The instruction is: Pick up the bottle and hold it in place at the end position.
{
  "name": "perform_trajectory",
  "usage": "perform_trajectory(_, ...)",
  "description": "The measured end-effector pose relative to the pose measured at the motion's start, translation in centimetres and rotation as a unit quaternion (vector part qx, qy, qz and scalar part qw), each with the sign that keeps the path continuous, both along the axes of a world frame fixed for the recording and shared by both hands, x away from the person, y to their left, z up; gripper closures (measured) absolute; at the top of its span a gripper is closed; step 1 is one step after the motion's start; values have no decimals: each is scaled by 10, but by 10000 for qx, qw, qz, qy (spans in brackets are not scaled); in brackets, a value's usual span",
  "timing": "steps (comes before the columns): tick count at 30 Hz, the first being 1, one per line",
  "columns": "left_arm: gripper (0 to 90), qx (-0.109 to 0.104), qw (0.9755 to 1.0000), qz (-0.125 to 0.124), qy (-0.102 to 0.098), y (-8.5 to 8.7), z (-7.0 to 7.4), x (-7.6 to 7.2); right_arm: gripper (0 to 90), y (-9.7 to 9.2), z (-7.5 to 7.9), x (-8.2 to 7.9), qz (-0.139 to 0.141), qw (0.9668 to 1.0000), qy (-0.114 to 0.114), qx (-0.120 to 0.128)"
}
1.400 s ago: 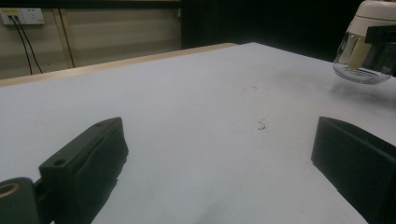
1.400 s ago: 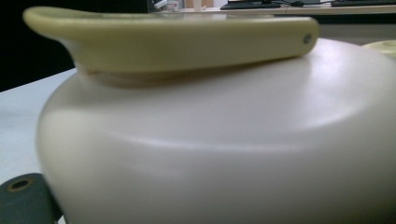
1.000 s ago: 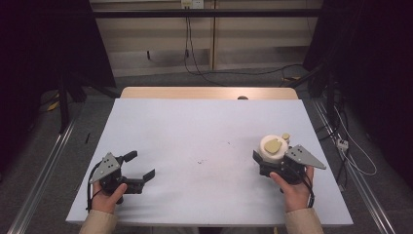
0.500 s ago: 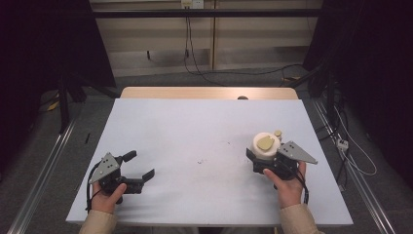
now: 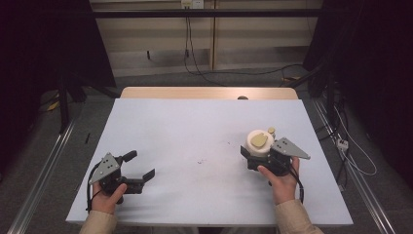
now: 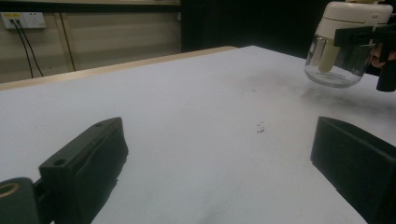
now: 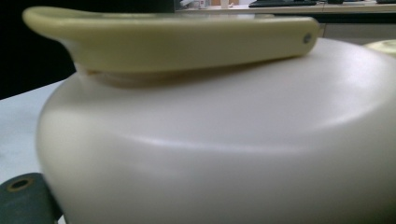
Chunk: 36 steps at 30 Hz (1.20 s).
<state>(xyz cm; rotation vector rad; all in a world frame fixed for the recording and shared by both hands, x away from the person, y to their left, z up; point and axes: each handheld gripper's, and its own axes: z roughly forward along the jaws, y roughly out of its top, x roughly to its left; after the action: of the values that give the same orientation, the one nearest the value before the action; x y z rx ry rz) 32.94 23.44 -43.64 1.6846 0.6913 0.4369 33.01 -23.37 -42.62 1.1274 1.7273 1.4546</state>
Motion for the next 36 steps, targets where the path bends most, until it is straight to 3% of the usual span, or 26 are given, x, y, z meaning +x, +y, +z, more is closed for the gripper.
perform_trajectory(1,31,69,10000,7,6,1,0,0,64,1,0,1,8,10000,3,-14)
perform_trajectory(14,30,-40,10000,53,-1,1,0,1,64,10,-1,7,132,9999,47,-83)
perform_trajectory(23,30,-1,10000,39,-16,3,0,1,64,18,-1,9,204,9997,57,-121)
perform_trajectory(36,30,-104,9999,15,-25,-6,1,5,64,26,-3,9,252,9995,94,-152)
